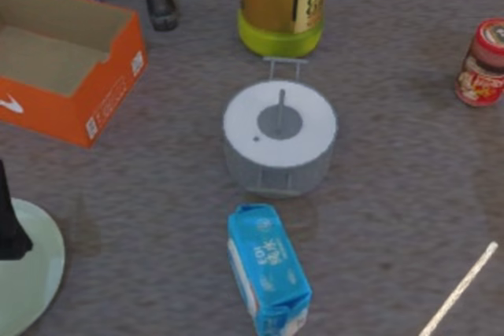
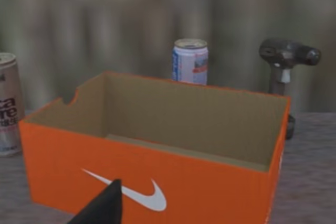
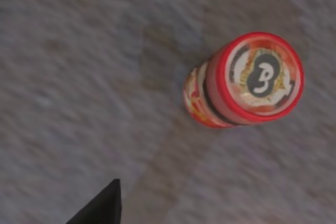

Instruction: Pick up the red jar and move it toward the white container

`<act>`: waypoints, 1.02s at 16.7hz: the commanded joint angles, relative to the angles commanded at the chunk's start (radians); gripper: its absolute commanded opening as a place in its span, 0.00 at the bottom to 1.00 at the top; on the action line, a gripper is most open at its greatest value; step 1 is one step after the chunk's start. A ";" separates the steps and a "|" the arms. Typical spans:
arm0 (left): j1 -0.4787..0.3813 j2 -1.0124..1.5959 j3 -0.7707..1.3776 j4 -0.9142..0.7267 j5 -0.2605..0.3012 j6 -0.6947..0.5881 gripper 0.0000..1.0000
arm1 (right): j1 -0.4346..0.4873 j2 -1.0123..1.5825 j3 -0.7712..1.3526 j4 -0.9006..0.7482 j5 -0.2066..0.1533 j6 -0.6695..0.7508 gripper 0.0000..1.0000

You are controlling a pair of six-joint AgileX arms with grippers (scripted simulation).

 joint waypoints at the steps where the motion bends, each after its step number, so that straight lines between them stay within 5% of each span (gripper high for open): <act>1: 0.000 0.000 0.000 0.000 0.000 0.000 1.00 | -0.004 0.097 0.104 -0.057 -0.003 -0.034 1.00; 10: 0.000 0.000 0.000 0.000 0.000 0.000 1.00 | -0.035 0.783 0.884 -0.455 -0.023 -0.289 1.00; 17: 0.000 0.000 0.000 0.000 0.000 0.000 1.00 | -0.043 0.952 1.088 -0.548 -0.026 -0.355 1.00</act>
